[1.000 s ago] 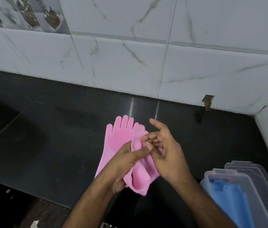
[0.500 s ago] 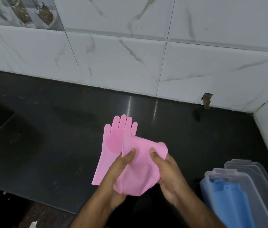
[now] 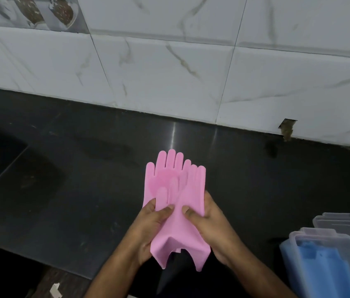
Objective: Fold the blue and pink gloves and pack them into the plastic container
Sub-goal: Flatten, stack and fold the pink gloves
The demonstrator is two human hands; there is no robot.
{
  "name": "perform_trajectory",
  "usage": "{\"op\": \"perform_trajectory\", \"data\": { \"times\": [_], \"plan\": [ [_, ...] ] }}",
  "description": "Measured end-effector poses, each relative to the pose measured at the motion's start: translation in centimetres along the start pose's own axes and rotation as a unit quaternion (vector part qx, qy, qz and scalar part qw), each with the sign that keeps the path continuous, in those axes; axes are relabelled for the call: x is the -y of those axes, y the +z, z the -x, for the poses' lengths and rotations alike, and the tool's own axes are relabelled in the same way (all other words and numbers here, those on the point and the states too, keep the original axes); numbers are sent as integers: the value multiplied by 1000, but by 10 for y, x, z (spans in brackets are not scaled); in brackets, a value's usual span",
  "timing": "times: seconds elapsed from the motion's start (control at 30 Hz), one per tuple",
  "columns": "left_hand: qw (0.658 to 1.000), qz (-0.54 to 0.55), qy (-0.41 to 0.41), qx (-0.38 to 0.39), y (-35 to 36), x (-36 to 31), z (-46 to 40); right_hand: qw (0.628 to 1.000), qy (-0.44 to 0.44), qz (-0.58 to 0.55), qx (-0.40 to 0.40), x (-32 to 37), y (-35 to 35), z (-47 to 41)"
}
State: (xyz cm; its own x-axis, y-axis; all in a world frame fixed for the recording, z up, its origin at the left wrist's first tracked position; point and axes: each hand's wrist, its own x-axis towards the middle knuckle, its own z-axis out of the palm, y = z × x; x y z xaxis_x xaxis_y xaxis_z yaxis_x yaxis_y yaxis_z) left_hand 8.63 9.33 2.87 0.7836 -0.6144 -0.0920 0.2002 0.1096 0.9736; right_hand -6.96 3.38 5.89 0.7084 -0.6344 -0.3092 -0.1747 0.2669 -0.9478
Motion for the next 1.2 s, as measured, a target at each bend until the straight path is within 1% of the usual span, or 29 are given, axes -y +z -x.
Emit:
{"op": "perform_trajectory", "data": {
  "times": [0.03,0.07,0.1,0.13,0.17,0.23,0.27,0.3,0.33,0.4,0.47,0.5,0.63,0.8,0.87,0.93,1.07,1.13,1.2],
  "plan": [
    [994,-93,-10,53,-11,-3,15,999,4,36,-11,-2,1,-3],
    [987,-101,-62,106,-19,-7,23,997,11,67,-21,-3,3,-6],
    [984,-59,-126,114,-33,-7,36,996,13,85,-29,-4,4,-8],
    [985,-46,-138,95,-38,-13,39,995,8,92,-36,-5,6,-11],
    [986,-15,-137,96,-40,-18,37,995,-1,93,-46,-5,8,-15],
    [990,-52,-96,90,-36,-31,23,992,-29,104,-71,-4,13,-26],
    [990,-76,-83,90,-35,-32,13,988,-41,120,-85,-4,15,-34],
    [989,-98,-86,74,-36,-32,5,984,-48,141,-100,-5,18,-44],
    [986,-122,-97,54,-38,-29,-4,979,-48,162,-113,-7,21,-54],
    [979,-139,-149,23,-44,-16,-20,972,-25,200,-118,-18,25,-72],
    [967,-160,-196,15,-46,-3,-31,964,8,243,-110,-33,26,-83],
    [962,-182,-202,16,-49,4,-35,958,10,263,-114,-40,26,-86],
    [964,-209,-163,25,-55,16,-42,945,-6,291,-148,-56,24,-92],
    [965,-239,-90,52,-47,12,-49,929,-19,316,-195,-63,30,-96],
    [962,-256,-75,57,-45,12,-54,921,-33,329,-203,-65,33,-95],
    [961,-256,-91,50,-47,17,-58,918,-40,334,-207,-66,33,-95],
    [964,-207,-163,20,-54,24,-58,919,-34,337,-201,-67,32,-97],
    [968,-196,-158,20,-56,26,-58,923,-29,329,-194,-66,30,-98],
    [972,-184,-141,42,-54,25,-57,927,-24,319,-196,-65,31,-98]
  ]
}}
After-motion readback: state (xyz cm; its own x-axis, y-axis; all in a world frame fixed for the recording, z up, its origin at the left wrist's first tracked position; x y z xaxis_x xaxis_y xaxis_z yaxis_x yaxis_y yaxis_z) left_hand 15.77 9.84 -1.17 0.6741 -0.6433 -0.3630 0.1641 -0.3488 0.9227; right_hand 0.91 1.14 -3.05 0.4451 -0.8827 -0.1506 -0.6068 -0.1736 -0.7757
